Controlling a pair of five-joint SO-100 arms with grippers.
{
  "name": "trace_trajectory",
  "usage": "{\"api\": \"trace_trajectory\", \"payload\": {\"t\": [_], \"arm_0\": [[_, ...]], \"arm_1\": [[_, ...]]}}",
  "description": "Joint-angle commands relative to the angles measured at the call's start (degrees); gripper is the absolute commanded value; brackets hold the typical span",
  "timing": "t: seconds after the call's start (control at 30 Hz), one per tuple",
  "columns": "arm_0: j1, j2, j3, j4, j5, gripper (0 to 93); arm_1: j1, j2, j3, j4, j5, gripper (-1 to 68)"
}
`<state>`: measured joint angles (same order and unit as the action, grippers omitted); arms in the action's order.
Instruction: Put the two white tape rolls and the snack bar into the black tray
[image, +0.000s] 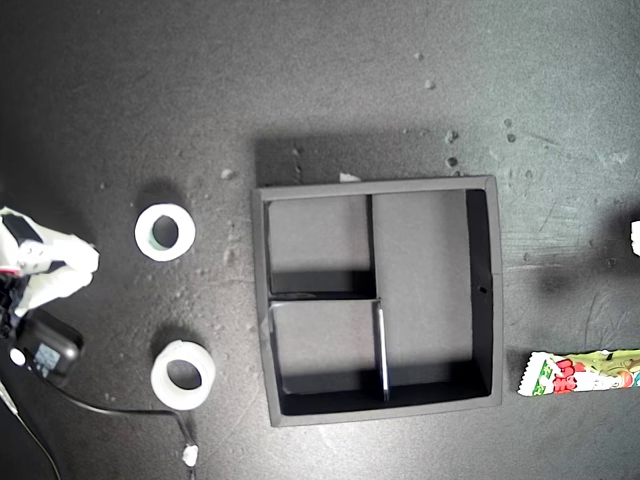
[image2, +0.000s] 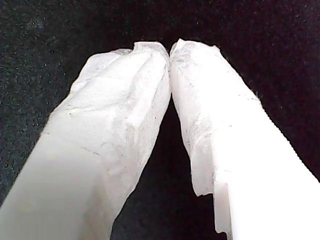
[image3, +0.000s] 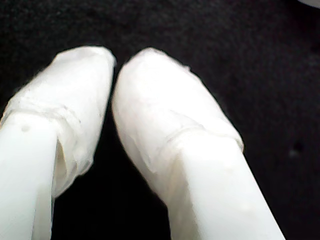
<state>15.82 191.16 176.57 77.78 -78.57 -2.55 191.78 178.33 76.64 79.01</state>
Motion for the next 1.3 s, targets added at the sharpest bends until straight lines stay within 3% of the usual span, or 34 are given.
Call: {"api": "trace_trajectory", "payload": {"t": [0.0, 1.03, 1.17, 1.27], "arm_0": [[0.4, 2.7, 3.3, 2.2, 0.4, 0.7], [0.4, 2.7, 3.3, 2.2, 0.4, 0.7], [-1.1, 2.7, 3.3, 2.2, -2.5, 0.8], [-1.7, 2.7, 3.3, 0.9, -8.5, 1.1]], "arm_1": [[-0.6, 0.1, 0.7, 0.2, -4.7, 0.1], [-0.6, 0.1, 0.7, 0.2, -4.7, 0.1], [-0.6, 0.1, 0.7, 0.2, -4.7, 0.1], [0.4, 0.1, 0.7, 0.2, -4.7, 0.1]]}}
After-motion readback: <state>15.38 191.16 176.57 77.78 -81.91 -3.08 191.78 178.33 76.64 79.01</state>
